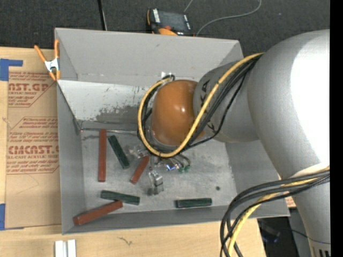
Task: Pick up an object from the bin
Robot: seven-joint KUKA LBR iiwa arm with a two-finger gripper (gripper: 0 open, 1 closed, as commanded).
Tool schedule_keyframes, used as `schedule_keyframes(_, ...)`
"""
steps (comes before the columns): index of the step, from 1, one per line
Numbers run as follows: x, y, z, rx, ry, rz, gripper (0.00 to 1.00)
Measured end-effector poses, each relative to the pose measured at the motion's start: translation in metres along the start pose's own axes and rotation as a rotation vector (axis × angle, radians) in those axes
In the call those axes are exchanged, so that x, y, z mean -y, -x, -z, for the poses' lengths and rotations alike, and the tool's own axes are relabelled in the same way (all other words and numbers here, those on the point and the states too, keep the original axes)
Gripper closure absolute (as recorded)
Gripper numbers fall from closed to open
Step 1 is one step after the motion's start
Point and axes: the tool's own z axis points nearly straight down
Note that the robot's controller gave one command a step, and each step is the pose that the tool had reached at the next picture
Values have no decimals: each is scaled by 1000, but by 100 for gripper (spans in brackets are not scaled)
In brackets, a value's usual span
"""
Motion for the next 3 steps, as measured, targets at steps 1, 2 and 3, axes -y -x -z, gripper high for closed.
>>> schedule_keyframes(1, 1, 1, 2, 3, -1, -2, 100)
schedule_keyframes(2, 17, -1, 162, 11, -5, 28, 100)
schedule_keyframes(3, 16, -2, 157, 3, -2, 29, 0)
